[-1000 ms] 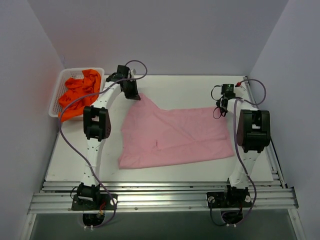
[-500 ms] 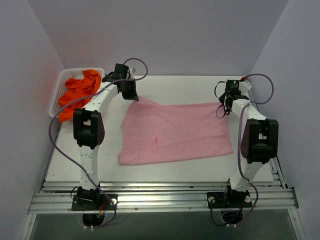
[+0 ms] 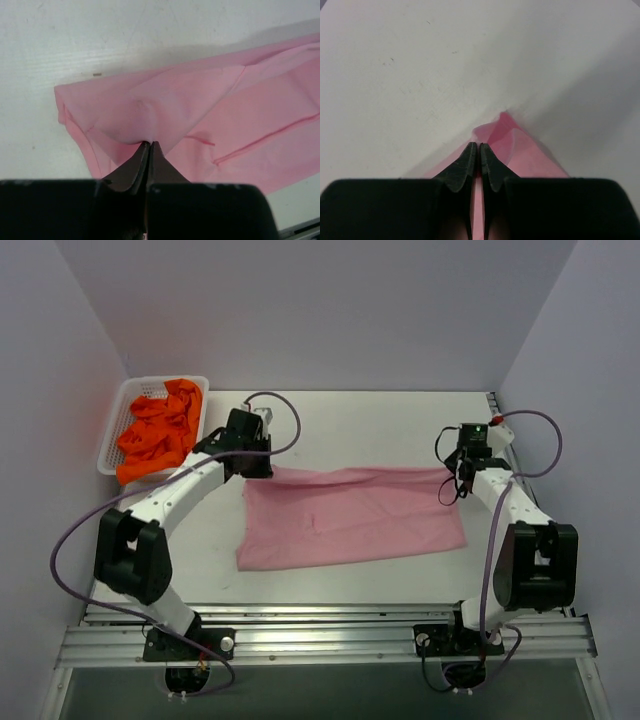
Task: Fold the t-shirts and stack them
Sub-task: Fold the other side of the tshirt into a rectangle
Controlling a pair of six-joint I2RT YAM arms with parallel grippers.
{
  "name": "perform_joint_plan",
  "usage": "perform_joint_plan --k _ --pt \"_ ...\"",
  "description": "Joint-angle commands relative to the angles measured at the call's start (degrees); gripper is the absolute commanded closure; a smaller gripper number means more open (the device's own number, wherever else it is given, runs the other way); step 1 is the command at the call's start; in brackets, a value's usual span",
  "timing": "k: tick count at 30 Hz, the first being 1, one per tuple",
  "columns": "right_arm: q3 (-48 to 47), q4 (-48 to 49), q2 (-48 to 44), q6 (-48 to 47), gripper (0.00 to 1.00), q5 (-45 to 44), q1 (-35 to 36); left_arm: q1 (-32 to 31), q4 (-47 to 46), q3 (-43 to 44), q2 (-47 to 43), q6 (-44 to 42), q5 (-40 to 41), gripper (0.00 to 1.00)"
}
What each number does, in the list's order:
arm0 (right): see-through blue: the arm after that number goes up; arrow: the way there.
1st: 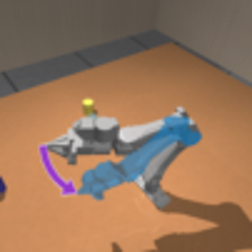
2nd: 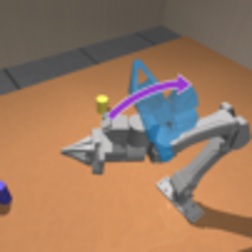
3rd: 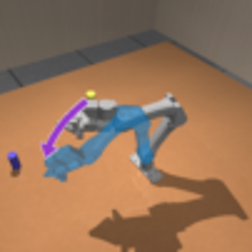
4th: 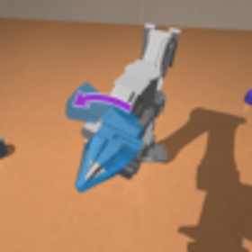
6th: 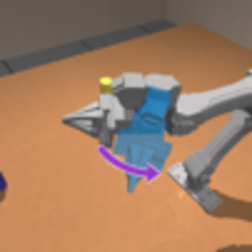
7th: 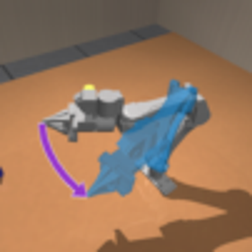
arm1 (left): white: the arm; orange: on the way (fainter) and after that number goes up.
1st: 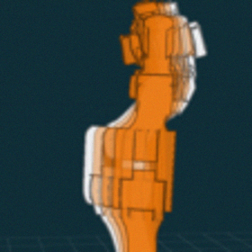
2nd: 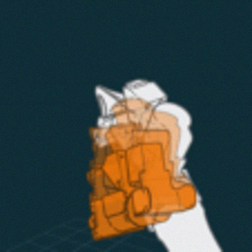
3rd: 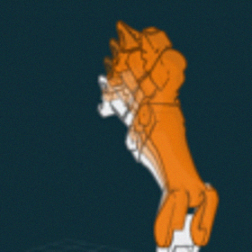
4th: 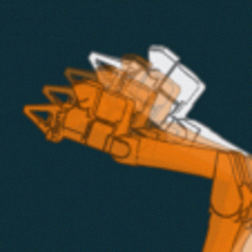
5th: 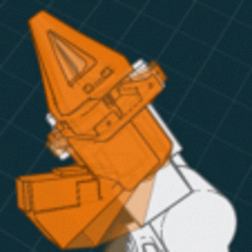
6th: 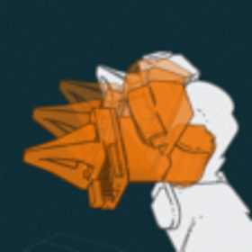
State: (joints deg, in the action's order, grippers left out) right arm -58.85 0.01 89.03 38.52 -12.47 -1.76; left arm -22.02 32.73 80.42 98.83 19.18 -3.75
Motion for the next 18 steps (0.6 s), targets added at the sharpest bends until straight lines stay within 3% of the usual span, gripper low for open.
perform_joint_plan --k 1,5,6,7,8,9,10,11,18 --pt "4.87 -3.08 -6.84 -0.03 1.00 -3.17 0.27 -4.25 -4.17 -7.19 -10.39 1.65 7.25 0.98" --pt "11.64 -4.48 -13.34 2.16 1.00 -4.84 0.18 -9.43 -4.78 -17.64 -18.39 6.82 14.89 0.98" --pt "12.70 -5.19 -13.97 3.04 1.00 -6.76 0.18 -10.58 -5.13 -20.02 -21.45 7.97 15.95 0.93" --pt "14.53 -5.81 -14.50 3.83 1.00 -7.56 0.00 -13.20 -5.57 -24.48 -22.96 9.11 17.18 0.49" --pt "15.25 -6.68 -15.29 5.23 0.60 -8.18 0.00 -14.35 -6.18 -26.44 -24.19 11.04 19.46 0.25" --pt "15.78 -7.04 -15.64 5.86 0.39 -9.23 -0.09 -15.67 -6.10 -28.02 -26.47 12.27 20.96 0.05" --pt "16.04 -7.74 -15.91 6.73 0.23 -10.11 -0.17 -16.82 -5.40 -30.39 -27.54 13.68 22.80 0.06" --pt "15.87 -9.05 -16.43 7.35 0.00 -10.64 -0.17 -18.39 -3.57 -31.20 -28.42 16.21 26.30 0.06" --pt "12.10 -11.79 -18.72 9.38 0.00 -11.52 0.70 -19.03 -4.86 -32.44 -34.84 19.06 31.44 0.06"
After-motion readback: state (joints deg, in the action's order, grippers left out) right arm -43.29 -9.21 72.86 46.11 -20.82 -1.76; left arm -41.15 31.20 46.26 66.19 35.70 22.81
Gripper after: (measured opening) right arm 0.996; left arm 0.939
